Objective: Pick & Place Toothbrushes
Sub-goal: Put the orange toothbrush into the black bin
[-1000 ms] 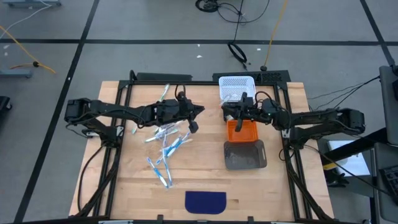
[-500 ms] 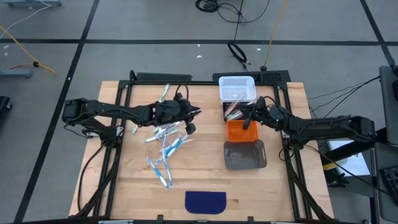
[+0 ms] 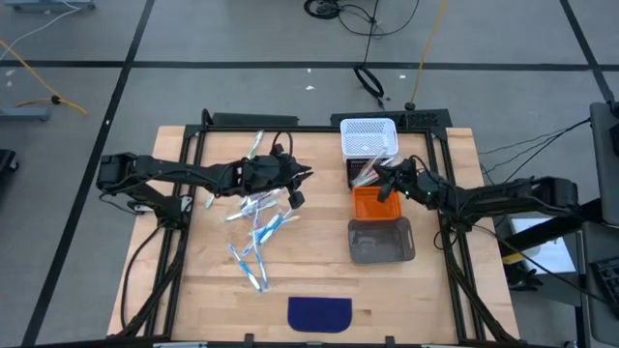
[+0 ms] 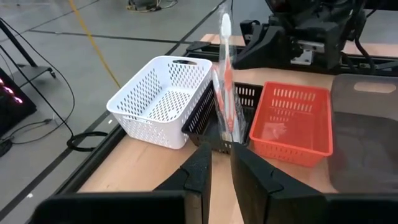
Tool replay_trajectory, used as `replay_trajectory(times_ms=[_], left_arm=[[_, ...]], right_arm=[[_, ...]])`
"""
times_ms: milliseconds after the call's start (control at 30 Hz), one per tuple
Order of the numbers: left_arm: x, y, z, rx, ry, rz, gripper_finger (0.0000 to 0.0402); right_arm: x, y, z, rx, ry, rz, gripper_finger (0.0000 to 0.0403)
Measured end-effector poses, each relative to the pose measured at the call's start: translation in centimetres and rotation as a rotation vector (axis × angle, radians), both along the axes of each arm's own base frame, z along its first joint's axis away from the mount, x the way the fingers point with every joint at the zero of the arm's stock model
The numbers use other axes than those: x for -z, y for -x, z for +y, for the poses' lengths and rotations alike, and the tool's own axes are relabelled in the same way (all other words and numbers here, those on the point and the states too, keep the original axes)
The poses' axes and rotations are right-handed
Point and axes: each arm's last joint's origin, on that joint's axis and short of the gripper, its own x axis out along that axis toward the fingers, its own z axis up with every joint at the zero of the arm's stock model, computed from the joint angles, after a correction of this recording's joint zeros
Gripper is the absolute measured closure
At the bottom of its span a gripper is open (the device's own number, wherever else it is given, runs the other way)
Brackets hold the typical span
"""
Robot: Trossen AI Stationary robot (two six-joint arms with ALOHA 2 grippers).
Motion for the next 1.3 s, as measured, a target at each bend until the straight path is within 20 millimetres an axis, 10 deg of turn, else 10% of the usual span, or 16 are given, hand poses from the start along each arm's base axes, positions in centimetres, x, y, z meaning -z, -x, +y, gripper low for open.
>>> replay_trajectory(times_ms=[533,967,1300], left_arm=[[0.0,0.0,0.0,-0.003,0.007,-0.003,0.0339],[0.0,0.0,0.0,-0.003,0.007,-0.003,0.0339],[0.1,0.0,0.0,-0.002,0.007,0.006,0.0339]], right_arm=[[2.2,-1.0,-0.3,0.027,-0.039,0.076,0.0394],[2.0,-0.9,-0.3,0.012,0.017,0.12,0.0213],[-0.2,-0.1,0.2,-0.004,0.099,0.053,0.0199]])
